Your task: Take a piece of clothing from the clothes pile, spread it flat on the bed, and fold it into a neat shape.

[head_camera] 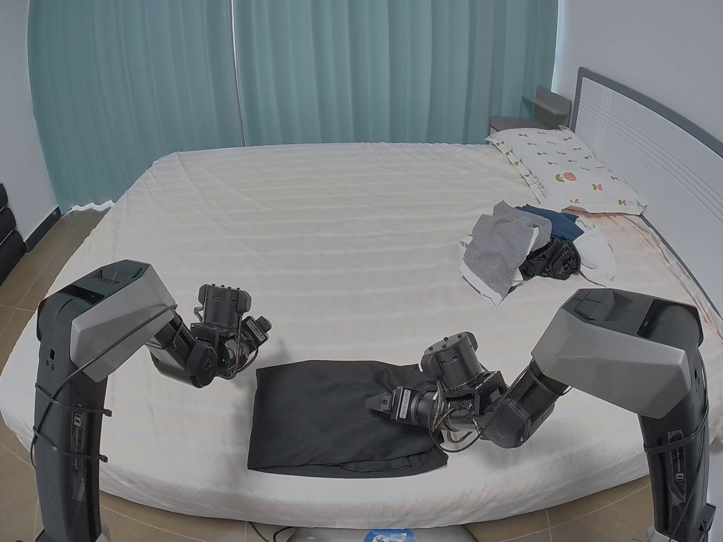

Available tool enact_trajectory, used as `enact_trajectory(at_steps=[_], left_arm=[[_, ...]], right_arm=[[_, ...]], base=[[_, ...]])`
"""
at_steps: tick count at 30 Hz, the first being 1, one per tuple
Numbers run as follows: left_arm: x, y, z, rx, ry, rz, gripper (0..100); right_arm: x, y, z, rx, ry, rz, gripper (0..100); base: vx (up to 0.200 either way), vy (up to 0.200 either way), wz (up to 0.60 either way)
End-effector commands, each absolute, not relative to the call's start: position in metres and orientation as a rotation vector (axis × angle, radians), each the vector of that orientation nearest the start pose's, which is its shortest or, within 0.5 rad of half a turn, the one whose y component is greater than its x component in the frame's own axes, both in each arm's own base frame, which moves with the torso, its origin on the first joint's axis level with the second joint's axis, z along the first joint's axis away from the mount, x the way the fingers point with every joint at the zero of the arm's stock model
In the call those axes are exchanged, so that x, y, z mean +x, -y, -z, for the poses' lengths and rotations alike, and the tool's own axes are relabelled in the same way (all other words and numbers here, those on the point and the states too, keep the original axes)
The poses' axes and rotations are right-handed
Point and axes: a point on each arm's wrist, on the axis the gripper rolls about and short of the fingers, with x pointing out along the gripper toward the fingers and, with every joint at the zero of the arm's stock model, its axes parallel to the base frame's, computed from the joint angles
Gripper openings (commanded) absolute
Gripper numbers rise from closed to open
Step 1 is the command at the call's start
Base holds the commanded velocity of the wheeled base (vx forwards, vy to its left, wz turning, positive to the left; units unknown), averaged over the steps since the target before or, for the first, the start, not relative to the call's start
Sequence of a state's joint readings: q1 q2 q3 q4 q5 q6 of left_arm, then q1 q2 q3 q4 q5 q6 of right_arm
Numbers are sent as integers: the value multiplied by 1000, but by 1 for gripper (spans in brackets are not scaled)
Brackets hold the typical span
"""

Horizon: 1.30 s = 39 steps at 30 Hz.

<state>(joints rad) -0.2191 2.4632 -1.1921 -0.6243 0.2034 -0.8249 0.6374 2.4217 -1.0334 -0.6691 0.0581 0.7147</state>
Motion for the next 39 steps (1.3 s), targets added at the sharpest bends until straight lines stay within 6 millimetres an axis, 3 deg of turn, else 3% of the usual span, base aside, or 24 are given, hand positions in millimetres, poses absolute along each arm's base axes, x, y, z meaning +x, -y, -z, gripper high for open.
enact_trajectory(at_steps=[1, 9, 11, 17, 23, 27, 29, 33, 39], left_arm=[[429, 91, 18, -661, -597, -245, 100], [428, 85, 16, -667, -596, -253, 100], [425, 80, 11, -676, -599, -244, 100], [398, 75, -12, -736, -706, -45, 100], [377, 73, -6, -658, -809, 86, 100], [378, 76, 1, -653, -832, 101, 100], [375, 77, 3, -648, -842, 105, 100], [366, 76, 11, -593, -882, 136, 100], [356, 75, 19, -516, -913, 220, 100]], right_arm=[[329, -243, 19, 451, -877, -381, 100], [328, -225, -28, 449, -812, -369, 100], [323, -202, -41, 472, -801, -327, 100], [305, -154, -40, 527, -840, -231, 100], [297, -127, -34, 668, -774, -167, 100], [288, -113, -11, 804, -758, -154, 100], [288, -104, 10, 850, -733, -171, 100], [280, -101, 27, 852, -706, -195, 100], [277, -99, 36, 865, -699, -212, 100]], base=[[0, 0, 0], [0, 0, 0], [0, 0, 0], [0, 0, 0], [0, 0, 0], [-100, 0, 0], [-200, 0, 0], [-100, 0, 0], [0, 0, 0]])
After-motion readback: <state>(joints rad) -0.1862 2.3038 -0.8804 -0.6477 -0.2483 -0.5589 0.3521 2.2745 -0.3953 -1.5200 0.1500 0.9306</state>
